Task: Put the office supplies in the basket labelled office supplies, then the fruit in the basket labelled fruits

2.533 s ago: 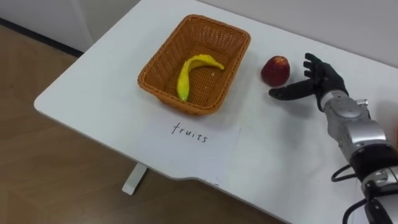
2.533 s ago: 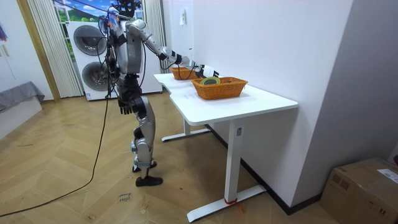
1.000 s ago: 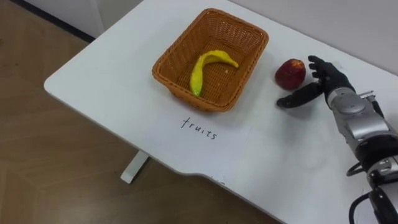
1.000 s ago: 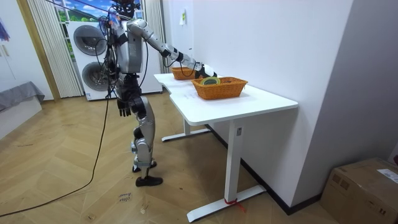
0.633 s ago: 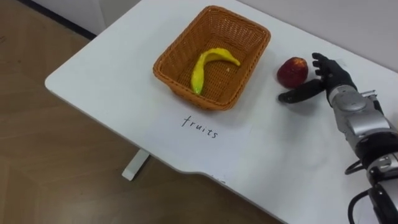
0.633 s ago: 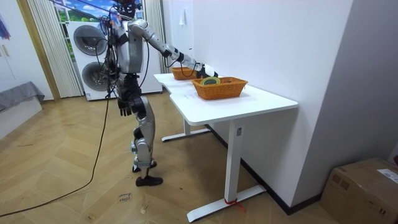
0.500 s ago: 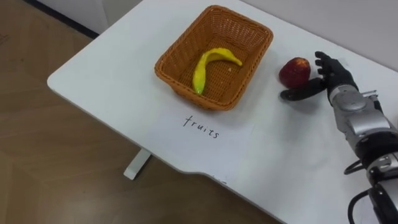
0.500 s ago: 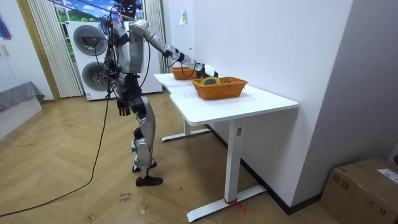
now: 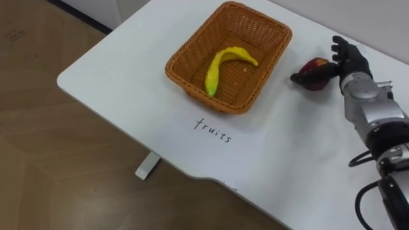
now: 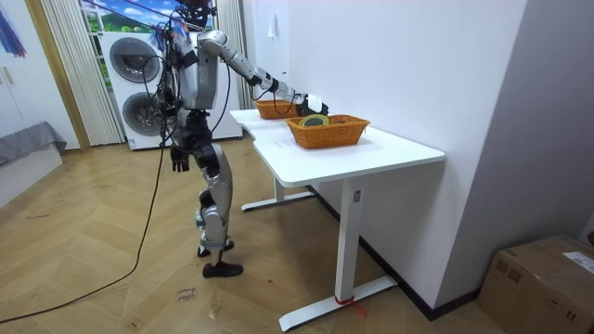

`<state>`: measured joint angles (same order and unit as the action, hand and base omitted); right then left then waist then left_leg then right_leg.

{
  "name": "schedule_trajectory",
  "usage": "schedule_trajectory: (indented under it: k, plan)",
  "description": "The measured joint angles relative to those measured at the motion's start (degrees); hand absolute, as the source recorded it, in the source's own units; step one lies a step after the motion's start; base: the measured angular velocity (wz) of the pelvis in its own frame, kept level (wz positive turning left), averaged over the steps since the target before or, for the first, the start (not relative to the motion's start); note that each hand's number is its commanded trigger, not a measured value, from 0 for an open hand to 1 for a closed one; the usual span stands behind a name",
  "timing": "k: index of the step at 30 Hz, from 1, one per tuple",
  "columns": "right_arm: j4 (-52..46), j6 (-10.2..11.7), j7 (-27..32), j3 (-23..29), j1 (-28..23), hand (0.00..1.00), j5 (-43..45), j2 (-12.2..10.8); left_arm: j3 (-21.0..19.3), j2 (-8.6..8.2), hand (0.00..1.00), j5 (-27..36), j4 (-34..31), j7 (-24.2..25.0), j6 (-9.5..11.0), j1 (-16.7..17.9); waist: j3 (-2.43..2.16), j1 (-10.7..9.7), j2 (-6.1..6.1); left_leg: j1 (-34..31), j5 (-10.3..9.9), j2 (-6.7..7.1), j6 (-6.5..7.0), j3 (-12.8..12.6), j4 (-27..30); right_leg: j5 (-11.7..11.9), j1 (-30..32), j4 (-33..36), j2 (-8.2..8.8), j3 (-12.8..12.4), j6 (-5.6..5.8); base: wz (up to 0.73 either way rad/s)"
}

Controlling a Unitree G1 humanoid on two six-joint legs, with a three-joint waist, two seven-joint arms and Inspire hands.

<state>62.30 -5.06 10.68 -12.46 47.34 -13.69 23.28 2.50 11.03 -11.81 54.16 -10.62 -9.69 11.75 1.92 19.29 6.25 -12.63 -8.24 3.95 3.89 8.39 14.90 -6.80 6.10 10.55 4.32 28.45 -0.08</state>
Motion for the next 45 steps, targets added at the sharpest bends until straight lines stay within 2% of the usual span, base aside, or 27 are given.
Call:
schedule_trajectory:
  k: [13, 21, 39, 40, 41, 42, 45]
  plan:
    - [0.78, 0.1, 0.33, -0.14, 0.0, 0.0, -1.12, 1.17, 0.02, 0.01, 0.0, 0.02, 0.05, -0.45, 0.53, -0.13, -0.01, 0.01, -0.09, -0.71, 0.15, 0.0, -0.14, 0.03, 0.26, 0.01, 0.72, 0.05, -0.03, -0.1, -0.01, 0.0]
    - [4.38, 1.6, 0.26, -0.53, 0.0, 0.0, -1.77, 1.63, 0.08, 0.02, 0.0, 3.48, 1.11, -0.31, 0.5, -0.69, 0.07, 0.03, -0.17, -0.74, 0.14, 0.01, -0.15, 0.3, 0.4, 0.0, 0.53, 0.08, -0.08, -0.25, -0.01, 0.0]
    - [4.52, 2.53, -1.08, -2.74, -0.02, 0.0, -0.47, 1.76, 2.22, -0.02, 0.0, 6.86, 1.14, 0.03, 0.47, -1.01, 0.5, -0.05, -0.68, -0.95, 0.12, -0.01, -0.19, 0.32, 0.39, 0.03, 0.58, 0.14, -0.13, -0.28, -0.06, 0.0]
    - [4.54, 2.52, -1.52, -3.25, -0.02, 0.48, 0.53, 1.77, 2.22, -0.01, 0.0, 7.39, 1.13, 0.07, 0.47, -1.11, 0.5, -0.1, -0.67, -0.96, 0.12, -0.01, -0.2, 0.32, 0.41, 0.04, 0.55, 0.13, -0.13, -0.2, -0.07, 0.0]
    - [4.54, 2.52, -1.67, -3.33, -0.01, 0.8, 0.77, 1.77, 2.22, -0.01, 0.0, 7.56, 1.13, 0.08, 0.47, -1.18, 0.5, -0.12, -0.67, -0.96, 0.13, -0.01, -0.2, 0.32, 0.41, 0.04, 0.54, 0.13, -0.13, -0.17, -0.08, 0.0]
    - [4.53, 2.53, -1.97, -3.92, -0.01, 1.0, 0.81, 1.91, 2.22, 0.01, 0.0, 7.78, 1.13, 0.1, 0.48, -1.35, 0.49, -0.1, -0.66, -0.96, 0.13, -0.01, -0.2, 0.32, 0.43, 0.05, 0.54, 0.14, -0.12, -0.1, -0.09, 0.0]
    - [4.53, 2.53, -2.43, -4.5, -0.01, 1.0, 0.94, 2.3, 2.22, 0.04, 0.0, 7.81, 1.13, 0.21, 0.48, -2.11, 0.48, -0.01, -0.64, -0.94, 0.13, -0.03, -0.21, 0.31, 0.45, 0.07, 0.54, 0.15, -0.12, -0.08, -0.12, 0.0]
